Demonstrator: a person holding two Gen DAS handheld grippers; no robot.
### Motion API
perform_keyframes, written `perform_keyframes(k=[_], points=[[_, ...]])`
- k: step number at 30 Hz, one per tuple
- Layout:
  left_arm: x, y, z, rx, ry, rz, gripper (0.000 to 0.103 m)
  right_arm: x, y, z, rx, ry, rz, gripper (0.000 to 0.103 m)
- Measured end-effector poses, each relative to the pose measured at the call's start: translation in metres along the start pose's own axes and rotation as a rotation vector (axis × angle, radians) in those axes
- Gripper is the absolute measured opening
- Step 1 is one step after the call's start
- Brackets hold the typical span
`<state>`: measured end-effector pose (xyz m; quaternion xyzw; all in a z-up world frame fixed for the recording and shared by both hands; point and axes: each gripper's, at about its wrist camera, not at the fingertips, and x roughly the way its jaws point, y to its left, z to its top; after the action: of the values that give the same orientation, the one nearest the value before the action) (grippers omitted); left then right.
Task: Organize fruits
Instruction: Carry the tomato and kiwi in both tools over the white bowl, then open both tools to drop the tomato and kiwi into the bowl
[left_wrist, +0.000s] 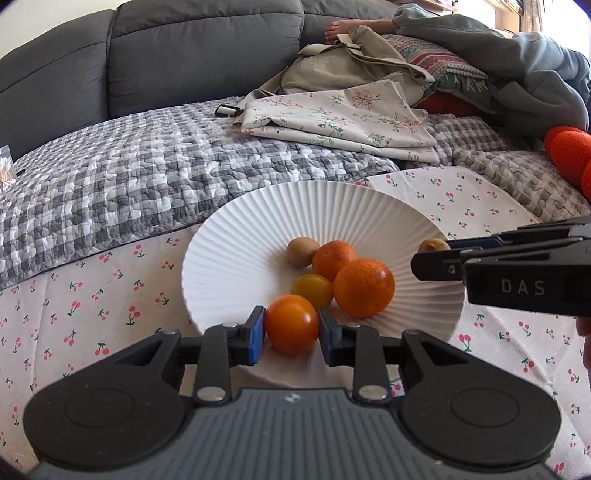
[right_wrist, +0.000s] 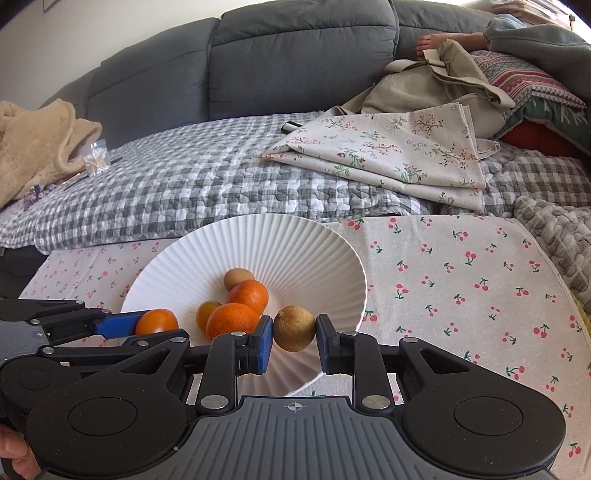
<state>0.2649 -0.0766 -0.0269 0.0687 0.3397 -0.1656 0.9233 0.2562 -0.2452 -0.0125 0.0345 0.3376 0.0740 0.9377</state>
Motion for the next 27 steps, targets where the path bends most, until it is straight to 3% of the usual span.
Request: perform_keyframes(k=[9,11,13,20,27], points=[[-0.008,0.002,0.0,-0.012,-0.009,0.01,0.04,-0.009,-0.006,0.002,0.058,-0.001,0.03,0.028],[-0.012,0.003,0.0,-0.017,-0.013,0.01,0.045,-0.015,-0.006,0.004,0.065,-0.007,0.037,0.028],[-0.018,0.006,0.001,-0.024,-0.018,0.004,0.056,-0.022,-0.007,0.006,0.066,-0.016,0.042,0.028],[-0.043,0.029,0.005,-0.112,-0.058,0.022,0.06,-0.044,-0.015,0.013,0.099,-0.053,0.067,0.028],[-0.053,0.038,-0.002,-0.121,-0.047,0.021,0.06,-0.055,-0.014,0.009,0.096,-0.047,0.083,0.03]])
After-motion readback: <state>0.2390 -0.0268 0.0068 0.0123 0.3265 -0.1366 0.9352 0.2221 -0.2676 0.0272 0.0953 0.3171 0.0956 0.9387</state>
